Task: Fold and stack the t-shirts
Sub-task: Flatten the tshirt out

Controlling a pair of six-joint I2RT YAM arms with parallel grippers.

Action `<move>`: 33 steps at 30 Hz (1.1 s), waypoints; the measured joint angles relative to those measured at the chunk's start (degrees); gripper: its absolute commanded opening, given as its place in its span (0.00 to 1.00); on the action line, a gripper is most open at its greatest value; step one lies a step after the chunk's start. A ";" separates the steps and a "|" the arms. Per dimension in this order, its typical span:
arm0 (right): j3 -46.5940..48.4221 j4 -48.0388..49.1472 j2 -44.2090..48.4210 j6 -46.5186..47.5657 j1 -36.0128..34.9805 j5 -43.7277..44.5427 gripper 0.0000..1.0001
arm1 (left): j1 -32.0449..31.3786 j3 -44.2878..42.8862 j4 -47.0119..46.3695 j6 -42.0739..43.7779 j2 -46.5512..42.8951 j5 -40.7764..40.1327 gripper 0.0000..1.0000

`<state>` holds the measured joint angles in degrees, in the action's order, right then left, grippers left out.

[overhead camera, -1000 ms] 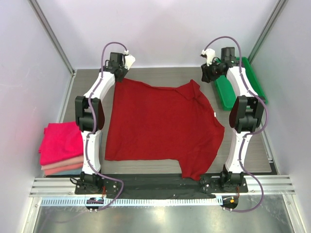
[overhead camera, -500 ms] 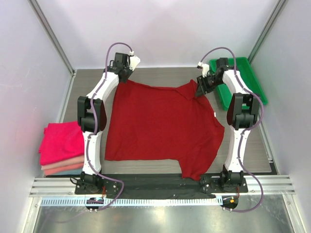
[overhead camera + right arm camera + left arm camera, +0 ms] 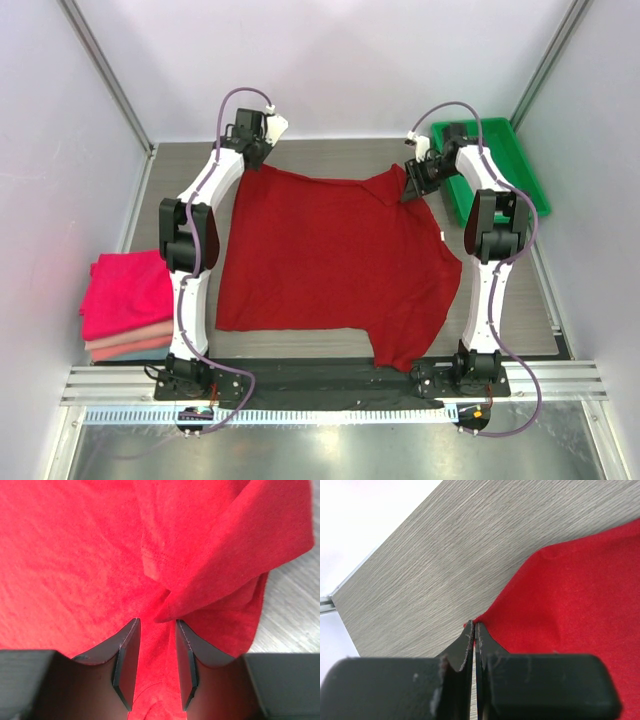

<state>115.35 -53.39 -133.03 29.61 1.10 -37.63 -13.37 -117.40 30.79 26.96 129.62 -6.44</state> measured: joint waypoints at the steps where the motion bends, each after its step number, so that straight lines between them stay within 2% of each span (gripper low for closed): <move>1: 0.39 0.11 -0.17 -0.11 0.00 0.02 0.39 | 0.00 0.00 0.00 0.00 0.00 0.00 0.00; 8: 2.73 1.64 -2.91 -1.57 -0.59 0.68 0.32 | -0.02 0.00 0.09 -0.04 0.00 0.00 0.00; 9: 2.80 1.90 -3.37 -1.68 -0.68 0.85 0.29 | -0.02 0.00 0.11 -0.04 0.00 -0.02 0.00; 10: 2.80 1.95 -3.74 -1.77 -0.68 1.01 0.18 | -0.02 0.00 0.13 -0.04 0.00 -0.02 0.00; 14: 2.80 1.92 -4.28 -2.36 -0.79 1.84 0.04 | -0.02 0.00 0.20 -0.04 0.00 -0.07 0.00; 20: 2.80 2.16 -3.41 -2.05 -0.90 3.87 0.01 | 0.00 0.33 0.50 -0.02 -0.57 -0.52 0.00; 24: 4.63 1.62 1.51 -0.72 -0.90 6.93 0.01 | 0.33 0.48 1.29 0.00 -3.23 -0.66 0.00; 29: 11.52 3.19 11.50 0.72 -0.90 11.26 0.01 | 0.87 0.48 1.70 0.07 -11.26 -0.70 0.00; 33: 13.03 6.08 21.29 0.63 -0.90 15.21 0.01 | 1.36 0.46 1.57 0.04 -20.87 -0.72 0.00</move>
<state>128.38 -47.31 -111.74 30.24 0.21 -22.41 -12.01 -116.95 32.36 27.00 108.75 -7.16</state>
